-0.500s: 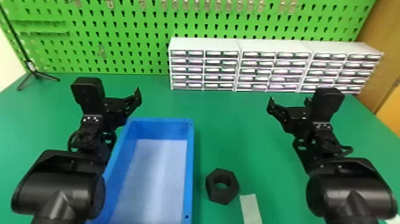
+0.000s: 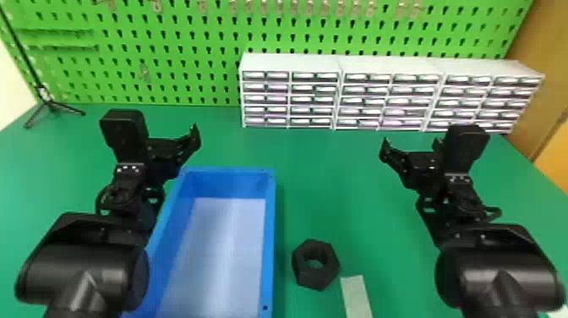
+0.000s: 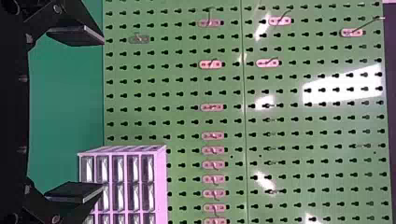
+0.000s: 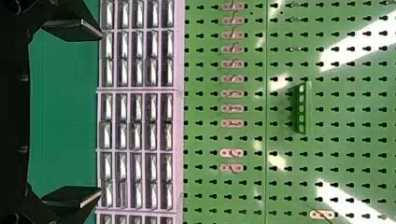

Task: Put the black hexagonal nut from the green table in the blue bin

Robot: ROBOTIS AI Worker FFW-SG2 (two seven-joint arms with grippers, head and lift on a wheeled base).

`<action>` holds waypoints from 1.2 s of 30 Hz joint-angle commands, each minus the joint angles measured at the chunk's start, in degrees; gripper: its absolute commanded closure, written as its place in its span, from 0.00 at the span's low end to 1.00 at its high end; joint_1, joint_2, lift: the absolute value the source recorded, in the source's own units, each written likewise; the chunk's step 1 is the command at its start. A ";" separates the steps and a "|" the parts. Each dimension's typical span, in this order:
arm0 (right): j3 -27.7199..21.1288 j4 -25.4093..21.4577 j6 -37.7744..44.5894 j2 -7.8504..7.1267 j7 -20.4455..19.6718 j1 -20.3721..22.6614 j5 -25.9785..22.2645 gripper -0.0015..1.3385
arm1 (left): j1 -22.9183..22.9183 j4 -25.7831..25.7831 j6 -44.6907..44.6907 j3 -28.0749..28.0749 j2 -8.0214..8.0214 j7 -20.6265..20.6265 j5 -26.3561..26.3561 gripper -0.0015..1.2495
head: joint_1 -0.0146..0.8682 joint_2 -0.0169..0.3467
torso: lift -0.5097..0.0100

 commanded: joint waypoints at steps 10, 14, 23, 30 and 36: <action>0.00 -1.51 2.23 -0.53 0.35 0.27 -0.26 0.10 | 0.04 0.00 0.00 0.03 0.00 0.00 0.00 0.14 | 0.79 0.12 | 0.80; -0.18 -3.26 4.52 -1.14 1.58 0.71 -0.35 0.10 | 0.04 0.00 0.00 0.12 0.00 0.00 0.00 0.14 | 0.79 0.12 | 0.80; -2.46 -8.27 14.54 -1.76 8.26 1.76 -0.26 0.10 | 0.22 0.00 0.00 0.29 0.00 0.00 0.00 0.14 | 0.79 0.12 | 0.80; -3.25 -11.00 20.69 -2.73 13.80 2.11 1.05 0.10 | 0.30 0.00 0.00 0.38 0.00 0.00 0.09 0.14 | 0.79 0.12 | 0.80; -3.52 -13.72 26.31 -3.87 19.07 2.38 3.25 0.10 | 0.39 0.00 0.00 0.47 0.00 0.00 0.18 0.14 | 0.79 0.12 | 0.80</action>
